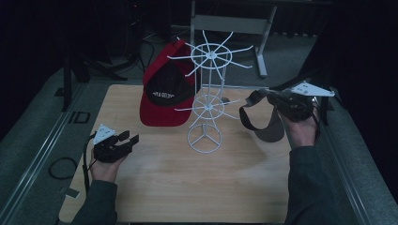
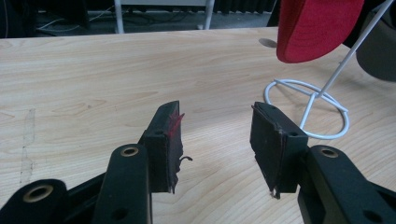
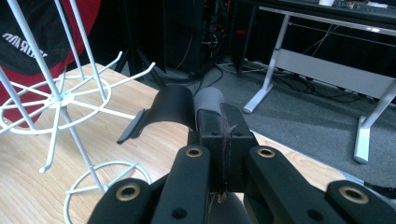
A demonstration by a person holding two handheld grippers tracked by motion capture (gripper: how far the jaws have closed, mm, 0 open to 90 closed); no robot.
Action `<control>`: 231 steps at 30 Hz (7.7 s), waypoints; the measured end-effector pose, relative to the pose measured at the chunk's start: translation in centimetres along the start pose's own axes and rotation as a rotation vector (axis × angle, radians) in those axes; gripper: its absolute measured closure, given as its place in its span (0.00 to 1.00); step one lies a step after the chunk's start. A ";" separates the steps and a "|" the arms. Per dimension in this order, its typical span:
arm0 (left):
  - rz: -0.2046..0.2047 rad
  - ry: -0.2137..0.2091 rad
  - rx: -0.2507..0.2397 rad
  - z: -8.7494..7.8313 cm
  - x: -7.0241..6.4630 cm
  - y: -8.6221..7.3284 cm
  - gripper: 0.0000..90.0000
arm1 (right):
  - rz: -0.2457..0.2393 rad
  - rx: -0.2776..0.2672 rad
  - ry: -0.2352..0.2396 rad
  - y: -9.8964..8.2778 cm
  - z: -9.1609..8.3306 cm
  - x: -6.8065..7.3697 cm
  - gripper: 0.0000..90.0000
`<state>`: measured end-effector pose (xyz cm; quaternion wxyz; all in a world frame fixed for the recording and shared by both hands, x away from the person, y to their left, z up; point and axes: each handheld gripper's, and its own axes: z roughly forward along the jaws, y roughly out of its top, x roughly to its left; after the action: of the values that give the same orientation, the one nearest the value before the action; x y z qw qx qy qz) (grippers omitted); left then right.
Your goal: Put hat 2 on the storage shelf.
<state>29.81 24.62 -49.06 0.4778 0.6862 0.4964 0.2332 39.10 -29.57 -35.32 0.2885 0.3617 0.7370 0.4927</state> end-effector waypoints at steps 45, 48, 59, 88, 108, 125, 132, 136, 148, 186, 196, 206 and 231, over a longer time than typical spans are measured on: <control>-0.002 -0.001 -0.001 0.1 -0.1 0.0 0.60 | -0.130 -0.153 0.079 4.3 -6.0 2.9 0.99; -0.001 -0.002 -0.002 0.1 -0.1 0.0 0.60 | -0.134 -0.157 0.080 4.5 -6.4 2.9 0.99; -0.001 -0.003 0.000 0.1 -0.1 0.0 0.60 | -0.152 -0.162 0.089 5.3 -7.8 3.2 0.99; -0.002 -0.005 0.001 0.1 -0.1 0.0 0.59 | -0.196 -0.203 0.140 7.7 -10.9 4.6 0.99; 0.002 -0.006 0.005 0.2 -0.2 0.2 0.59 | -0.195 -0.238 0.199 9.3 -10.2 5.2 0.99; 0.010 -0.003 0.007 0.2 -0.3 0.0 0.59 | -0.189 -0.265 0.238 10.8 -9.2 5.6 0.99; 0.007 -0.001 0.009 0.1 -0.2 -0.1 0.59 | -0.184 -0.263 0.241 11.4 -8.3 5.7 0.99; 0.009 -0.002 0.010 0.1 -0.2 -0.1 0.59 | -0.182 -0.269 0.245 11.7 -8.0 5.7 0.99; 0.012 -0.004 0.012 0.1 -0.3 -0.2 0.59 | -0.170 -0.269 0.245 12.5 -6.8 5.6 0.99; 0.005 -0.007 0.009 0.2 -0.2 -0.2 0.59 | -0.113 -0.155 0.239 11.1 -1.9 4.0 0.99; 0.006 -0.008 0.009 0.2 -0.3 -0.3 0.59 | -0.137 -0.133 0.215 10.8 -1.8 4.3 0.86; 0.006 -0.007 0.012 0.2 -0.3 -0.4 0.59 | -0.147 -0.121 0.211 10.0 -1.8 4.4 0.71; 0.003 -0.008 0.013 0.3 -0.2 -0.4 0.59 | -0.141 -0.062 0.173 7.8 -1.9 4.4 0.24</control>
<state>29.74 24.31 -49.55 0.4750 0.6910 0.4949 0.2279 37.02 -24.97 -27.65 0.2690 0.2561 0.7670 0.5231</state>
